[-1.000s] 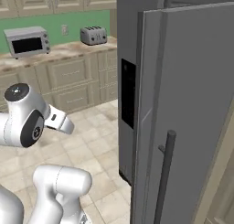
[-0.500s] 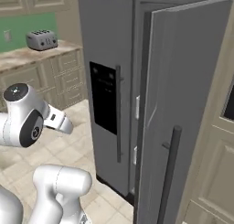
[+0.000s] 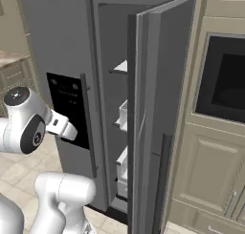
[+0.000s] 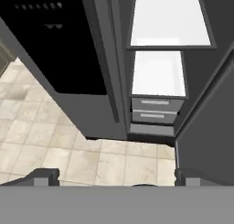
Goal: Gather the mushroom and lemon from the fridge and place them on a tray on the dining counter. Then gather the chicken drumstick and fish from the fridge and place them on the other tray.
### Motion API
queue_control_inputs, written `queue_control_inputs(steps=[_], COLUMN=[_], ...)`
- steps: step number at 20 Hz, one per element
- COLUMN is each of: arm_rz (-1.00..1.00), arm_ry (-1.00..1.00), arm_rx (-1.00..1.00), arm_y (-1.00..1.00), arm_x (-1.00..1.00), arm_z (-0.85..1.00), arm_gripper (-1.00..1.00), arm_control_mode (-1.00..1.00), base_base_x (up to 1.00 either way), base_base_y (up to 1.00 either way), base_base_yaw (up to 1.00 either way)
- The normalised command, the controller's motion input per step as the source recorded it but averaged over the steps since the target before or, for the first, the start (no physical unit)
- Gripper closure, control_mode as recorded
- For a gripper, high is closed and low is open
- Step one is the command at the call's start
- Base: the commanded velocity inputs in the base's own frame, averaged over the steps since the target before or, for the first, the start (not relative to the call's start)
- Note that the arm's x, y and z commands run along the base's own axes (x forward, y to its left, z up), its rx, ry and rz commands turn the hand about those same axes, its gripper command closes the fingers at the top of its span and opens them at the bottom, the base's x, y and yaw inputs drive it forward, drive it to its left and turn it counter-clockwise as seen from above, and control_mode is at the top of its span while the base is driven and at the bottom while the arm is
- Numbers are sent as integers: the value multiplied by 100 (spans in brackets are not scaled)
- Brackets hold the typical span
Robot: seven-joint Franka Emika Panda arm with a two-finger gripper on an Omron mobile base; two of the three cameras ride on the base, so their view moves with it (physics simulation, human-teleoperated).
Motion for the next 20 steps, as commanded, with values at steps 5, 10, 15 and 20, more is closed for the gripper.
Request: queue_control_inputs(steps=[5, 10, 15, 20], arm_rz=[0, 0, 0, 0], arm_ry=[0, 0, 0, 0], arm_rx=[0, 0, 0, 0], arm_y=[0, 0, 0, 0], arm_x=[0, 0, 0, 0], arm_z=[0, 0, 0, 0], arm_gripper=[-100, -100, -100, -100], arm_control_mode=[100, 100, 100, 100], base_base_x=[63, 40, 43, 14], base_base_y=[19, 43, 21, 0], base_base_yaw=[-45, -38, -36, -15])
